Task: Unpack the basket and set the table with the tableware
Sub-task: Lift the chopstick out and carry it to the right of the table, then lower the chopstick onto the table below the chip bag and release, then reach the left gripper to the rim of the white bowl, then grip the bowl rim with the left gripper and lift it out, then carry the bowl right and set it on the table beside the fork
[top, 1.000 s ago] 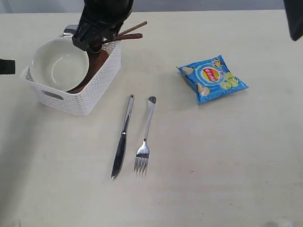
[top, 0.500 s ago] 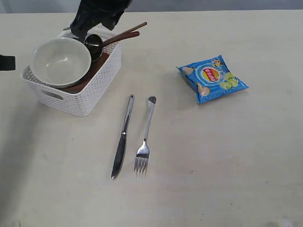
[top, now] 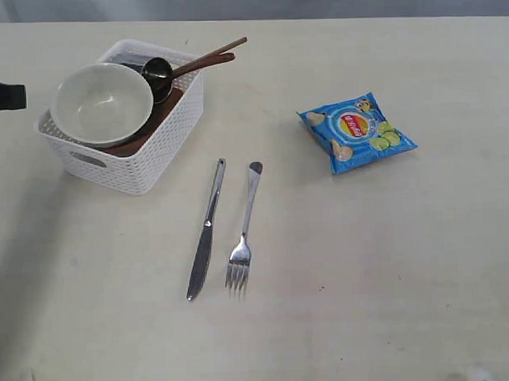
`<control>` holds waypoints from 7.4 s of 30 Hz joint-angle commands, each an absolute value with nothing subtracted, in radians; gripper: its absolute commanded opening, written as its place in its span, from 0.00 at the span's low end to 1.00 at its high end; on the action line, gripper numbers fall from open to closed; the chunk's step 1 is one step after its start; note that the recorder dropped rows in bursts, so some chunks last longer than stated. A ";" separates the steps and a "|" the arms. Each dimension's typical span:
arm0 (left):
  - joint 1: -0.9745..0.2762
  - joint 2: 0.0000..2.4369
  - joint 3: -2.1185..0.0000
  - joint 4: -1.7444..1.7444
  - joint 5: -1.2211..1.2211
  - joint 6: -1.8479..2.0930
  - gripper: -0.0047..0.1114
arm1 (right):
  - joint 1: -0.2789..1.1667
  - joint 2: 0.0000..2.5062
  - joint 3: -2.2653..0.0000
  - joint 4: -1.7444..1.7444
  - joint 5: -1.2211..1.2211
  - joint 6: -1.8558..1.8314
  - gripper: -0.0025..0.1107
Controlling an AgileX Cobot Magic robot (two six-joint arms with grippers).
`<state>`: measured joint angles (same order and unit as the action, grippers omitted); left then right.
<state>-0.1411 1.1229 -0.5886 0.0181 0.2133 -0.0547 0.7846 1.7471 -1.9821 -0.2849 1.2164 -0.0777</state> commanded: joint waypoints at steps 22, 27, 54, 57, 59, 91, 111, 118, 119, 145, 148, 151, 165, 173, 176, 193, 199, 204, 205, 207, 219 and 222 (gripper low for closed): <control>-0.138 1.118 -0.584 0.011 0.206 -0.128 0.04 | 0.683 0.917 -0.741 -0.078 1.182 0.542 0.02; -0.138 1.118 -0.584 0.011 0.207 -0.128 0.04 | 0.683 0.905 -0.586 -0.078 1.071 0.576 0.02; -0.138 1.118 -0.584 0.011 0.209 -0.128 0.04 | 0.683 1.407 -0.534 -0.179 0.789 0.680 0.02; -0.138 1.118 -0.584 0.011 0.209 -0.128 0.04 | 0.683 1.445 -0.534 -0.177 0.769 0.680 0.02; -0.138 1.118 -0.584 0.011 0.209 -0.128 0.04 | 0.683 1.469 -0.534 -0.177 0.753 0.680 0.02; -0.138 1.118 -0.584 0.013 0.237 -0.128 0.04 | 0.678 1.420 -0.660 -0.123 1.002 0.572 0.37; -0.138 1.227 -0.822 0.015 0.375 -0.057 0.22 | 0.449 1.266 -0.955 -0.393 0.239 0.369 0.46; -0.138 1.578 -1.161 -0.101 0.628 0.072 0.50 | 0.371 1.290 -0.955 -0.395 0.159 0.289 0.46; -0.138 1.612 -1.178 -0.112 0.639 0.090 0.50 | 0.371 1.290 -0.955 -0.395 0.159 0.289 0.46; -0.138 1.832 -1.278 -0.147 0.657 0.215 0.17 | 0.371 1.290 -0.955 -0.395 0.169 0.283 0.46; -0.138 1.832 -1.278 -0.155 0.657 0.215 0.04 | 0.371 1.290 -0.955 -0.395 0.166 0.283 0.46; -0.138 1.832 -1.278 -0.163 0.661 0.215 0.04 | 0.371 1.290 -0.955 -0.395 0.165 0.283 0.46; -0.138 1.757 -1.302 -0.165 0.741 0.228 0.04 | 0.371 1.290 -0.955 -0.395 0.162 0.283 0.46; -0.138 1.659 -1.302 -0.225 0.788 0.258 0.04 | 0.371 1.290 -0.955 -0.395 0.162 0.283 0.46; -0.138 1.646 -1.302 -0.281 0.792 0.298 0.04 | 0.371 1.290 -0.955 -0.395 0.162 0.283 0.46; -0.188 1.646 -1.221 -0.995 1.014 0.869 0.04 | 0.371 1.290 -0.955 -0.395 0.169 0.283 0.46; -0.345 1.682 -1.165 -1.000 0.878 0.871 0.04 | 0.371 1.290 -0.955 -0.395 0.169 0.287 0.46; -0.468 1.745 -1.165 -1.014 0.785 0.849 0.04 | 0.371 1.290 -0.955 -0.395 0.181 0.287 0.46; -0.488 1.763 -1.165 -1.019 0.763 0.840 0.04 | 0.371 1.290 -0.955 -0.395 0.183 0.287 0.46; -0.520 1.799 -1.165 -1.037 0.742 0.838 0.04 | 0.371 1.290 -0.955 -0.395 0.183 0.287 0.46; -0.564 1.967 -1.165 -1.133 0.706 0.842 0.04 | 0.371 1.290 -0.955 -0.395 0.185 0.287 0.46; -0.564 1.983 -1.165 -1.133 0.706 0.845 0.04 | 0.371 1.290 -0.955 -0.395 0.185 0.287 0.46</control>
<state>-0.5605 1.9736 -1.1675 -1.1136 0.7062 0.8460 0.3780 1.2887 -0.9514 -0.3823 0.1821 0.2903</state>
